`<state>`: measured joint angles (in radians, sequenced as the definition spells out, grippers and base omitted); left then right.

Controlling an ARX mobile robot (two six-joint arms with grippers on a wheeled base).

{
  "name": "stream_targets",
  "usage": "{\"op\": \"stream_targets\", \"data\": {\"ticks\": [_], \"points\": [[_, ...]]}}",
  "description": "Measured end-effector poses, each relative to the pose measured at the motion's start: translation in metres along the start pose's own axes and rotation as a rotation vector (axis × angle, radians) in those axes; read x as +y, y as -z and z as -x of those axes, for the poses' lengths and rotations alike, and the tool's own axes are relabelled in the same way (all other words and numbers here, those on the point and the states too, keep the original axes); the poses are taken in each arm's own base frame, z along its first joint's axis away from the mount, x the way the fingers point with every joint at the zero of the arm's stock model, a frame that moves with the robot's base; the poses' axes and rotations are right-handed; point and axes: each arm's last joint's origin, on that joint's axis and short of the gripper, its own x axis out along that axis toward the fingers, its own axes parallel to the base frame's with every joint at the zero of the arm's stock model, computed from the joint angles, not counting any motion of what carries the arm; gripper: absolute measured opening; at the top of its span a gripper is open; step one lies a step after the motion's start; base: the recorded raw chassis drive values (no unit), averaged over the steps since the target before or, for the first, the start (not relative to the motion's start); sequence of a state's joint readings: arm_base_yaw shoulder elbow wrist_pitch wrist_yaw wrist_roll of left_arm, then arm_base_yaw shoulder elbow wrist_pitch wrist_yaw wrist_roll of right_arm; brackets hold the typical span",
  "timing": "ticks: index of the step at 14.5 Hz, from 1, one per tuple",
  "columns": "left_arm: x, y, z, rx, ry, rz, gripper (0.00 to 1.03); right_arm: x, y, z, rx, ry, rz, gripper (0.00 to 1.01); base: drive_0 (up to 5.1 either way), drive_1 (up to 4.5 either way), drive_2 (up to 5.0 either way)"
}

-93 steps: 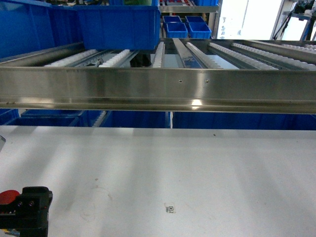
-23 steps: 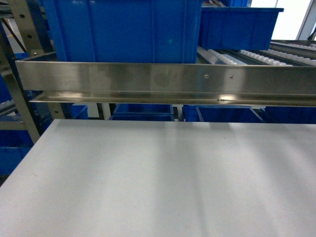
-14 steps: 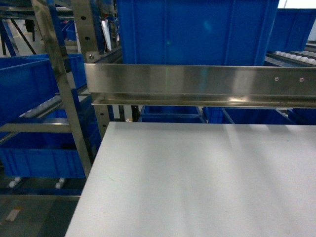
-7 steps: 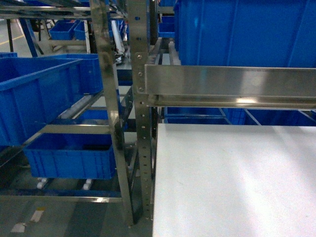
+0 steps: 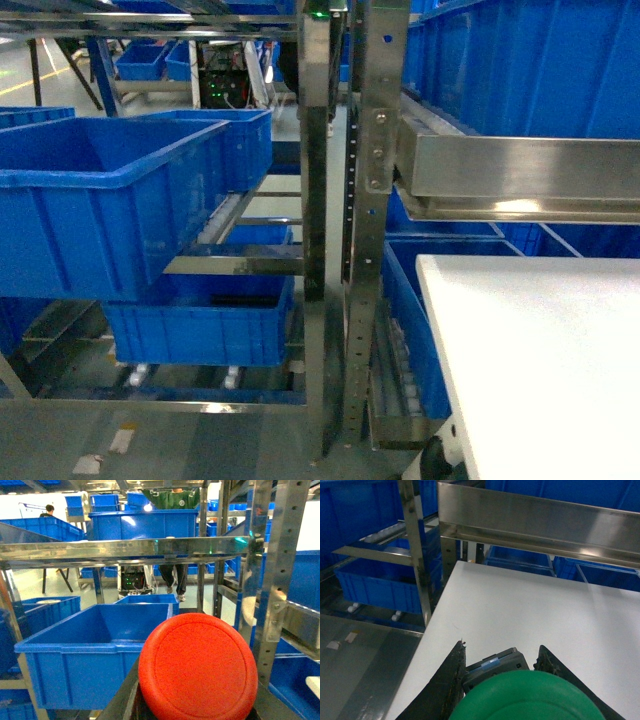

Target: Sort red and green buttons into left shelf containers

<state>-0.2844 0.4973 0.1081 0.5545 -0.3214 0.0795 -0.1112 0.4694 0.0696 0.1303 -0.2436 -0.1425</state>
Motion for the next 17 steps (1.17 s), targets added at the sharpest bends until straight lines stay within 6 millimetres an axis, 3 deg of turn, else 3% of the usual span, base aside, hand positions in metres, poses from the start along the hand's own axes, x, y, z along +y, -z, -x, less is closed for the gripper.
{"op": "stream_targets", "data": {"ticks": [17], "points": [[0.0000, -0.0002, 0.0000, -0.002, 0.001, 0.000, 0.25, 0.0000, 0.0001, 0.0000, 0.001, 0.000, 0.000, 0.35, -4.9, 2.45, 2.5]]}}
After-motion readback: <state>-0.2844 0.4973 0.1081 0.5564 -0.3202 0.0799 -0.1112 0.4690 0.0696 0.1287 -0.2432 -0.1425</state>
